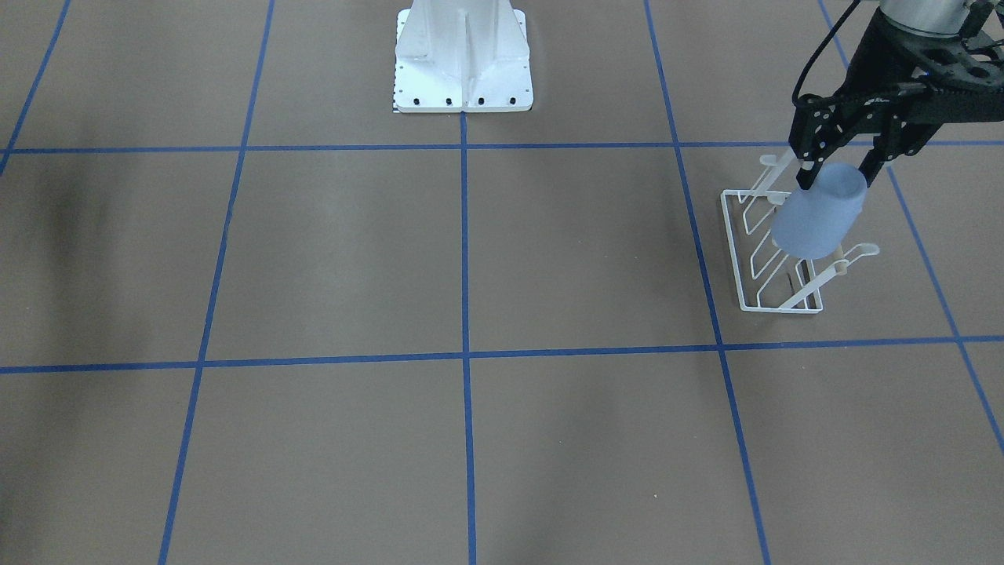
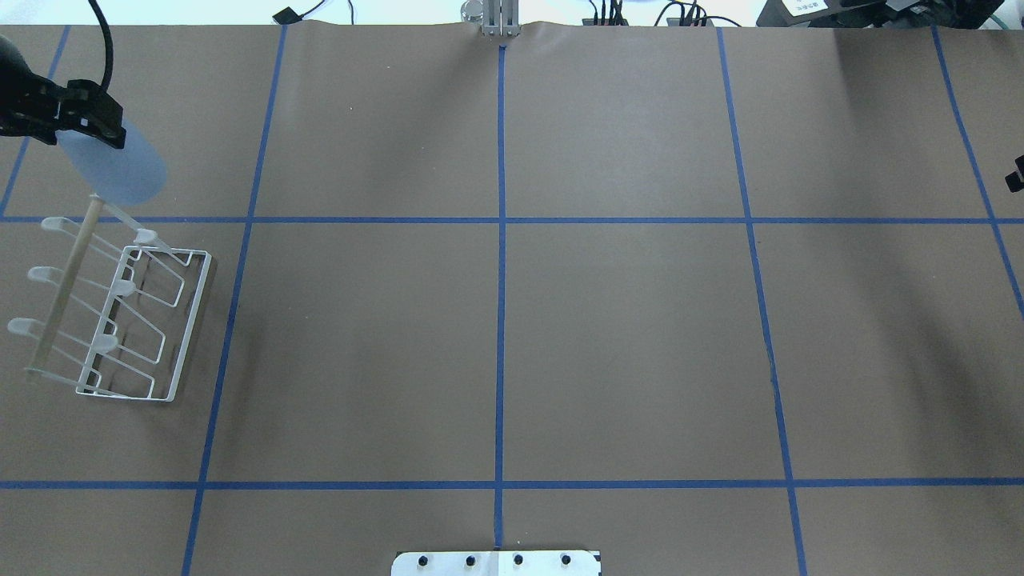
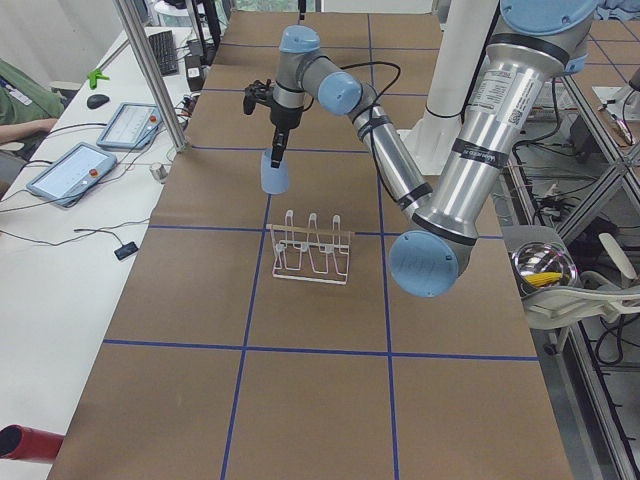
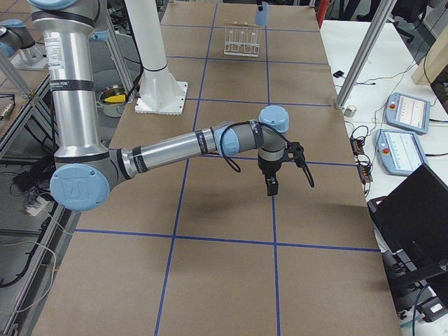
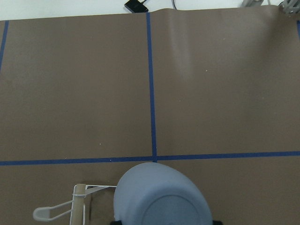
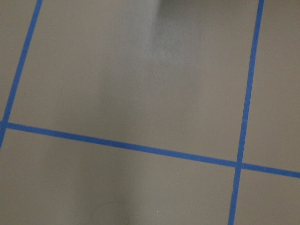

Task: Hang cup on cup holder
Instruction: 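Carry the cup with the left gripper above the white wire rack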

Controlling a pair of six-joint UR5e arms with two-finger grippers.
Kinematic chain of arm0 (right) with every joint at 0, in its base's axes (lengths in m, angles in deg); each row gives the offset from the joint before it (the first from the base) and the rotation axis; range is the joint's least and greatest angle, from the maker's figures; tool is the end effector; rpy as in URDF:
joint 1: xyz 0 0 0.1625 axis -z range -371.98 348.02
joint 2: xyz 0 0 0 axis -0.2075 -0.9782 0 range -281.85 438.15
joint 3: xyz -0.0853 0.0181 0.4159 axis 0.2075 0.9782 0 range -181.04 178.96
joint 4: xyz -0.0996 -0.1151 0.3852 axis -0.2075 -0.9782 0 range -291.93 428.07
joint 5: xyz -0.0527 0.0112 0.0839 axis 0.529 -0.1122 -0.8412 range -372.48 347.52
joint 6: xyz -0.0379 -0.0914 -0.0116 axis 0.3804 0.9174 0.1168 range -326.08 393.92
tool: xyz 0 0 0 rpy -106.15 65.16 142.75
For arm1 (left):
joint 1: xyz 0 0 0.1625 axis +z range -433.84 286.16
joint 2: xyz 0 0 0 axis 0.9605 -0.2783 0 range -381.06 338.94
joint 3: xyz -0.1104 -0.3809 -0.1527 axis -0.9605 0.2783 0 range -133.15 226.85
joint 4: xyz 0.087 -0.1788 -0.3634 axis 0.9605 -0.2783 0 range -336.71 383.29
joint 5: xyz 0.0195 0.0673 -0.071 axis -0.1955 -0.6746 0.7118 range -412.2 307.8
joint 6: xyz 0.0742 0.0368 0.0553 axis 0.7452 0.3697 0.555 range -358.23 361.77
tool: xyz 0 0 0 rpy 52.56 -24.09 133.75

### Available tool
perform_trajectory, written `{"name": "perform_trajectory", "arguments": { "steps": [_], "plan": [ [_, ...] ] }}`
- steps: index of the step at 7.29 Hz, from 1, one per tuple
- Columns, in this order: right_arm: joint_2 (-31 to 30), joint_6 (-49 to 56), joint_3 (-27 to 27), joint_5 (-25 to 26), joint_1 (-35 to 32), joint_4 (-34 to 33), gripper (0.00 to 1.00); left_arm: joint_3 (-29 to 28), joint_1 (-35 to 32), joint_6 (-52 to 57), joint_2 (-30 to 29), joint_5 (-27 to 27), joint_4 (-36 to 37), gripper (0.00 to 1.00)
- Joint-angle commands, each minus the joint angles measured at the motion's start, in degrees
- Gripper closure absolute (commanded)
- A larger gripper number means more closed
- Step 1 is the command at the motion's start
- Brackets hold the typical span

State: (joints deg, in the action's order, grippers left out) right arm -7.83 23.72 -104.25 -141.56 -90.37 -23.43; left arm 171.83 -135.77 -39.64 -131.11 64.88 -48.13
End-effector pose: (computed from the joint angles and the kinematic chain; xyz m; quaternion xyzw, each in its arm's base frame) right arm -0.0359 -0.5248 0.5177 0.0640 -0.3497 -0.0572 0.9329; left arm 0.1593 -0.4855 0.2524 0.1232 0.3561 -0.0345 0.9256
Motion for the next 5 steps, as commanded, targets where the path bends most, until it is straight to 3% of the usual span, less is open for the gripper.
{"name": "perform_trajectory", "arguments": {
  "steps": [1, 5],
  "plan": [
    [-0.2, 0.3, 0.1, -1.1, -0.2, -0.4, 0.0, -1.1, 0.3, 0.3, 1.1, 0.2, -0.1, 1.0],
    [-0.2, 0.2, 0.2, -1.6, -0.2, -0.2, 0.0, -5.2, 0.8, 0.3, 1.2, 4.3, -3.0, 1.0]
  ]
}}
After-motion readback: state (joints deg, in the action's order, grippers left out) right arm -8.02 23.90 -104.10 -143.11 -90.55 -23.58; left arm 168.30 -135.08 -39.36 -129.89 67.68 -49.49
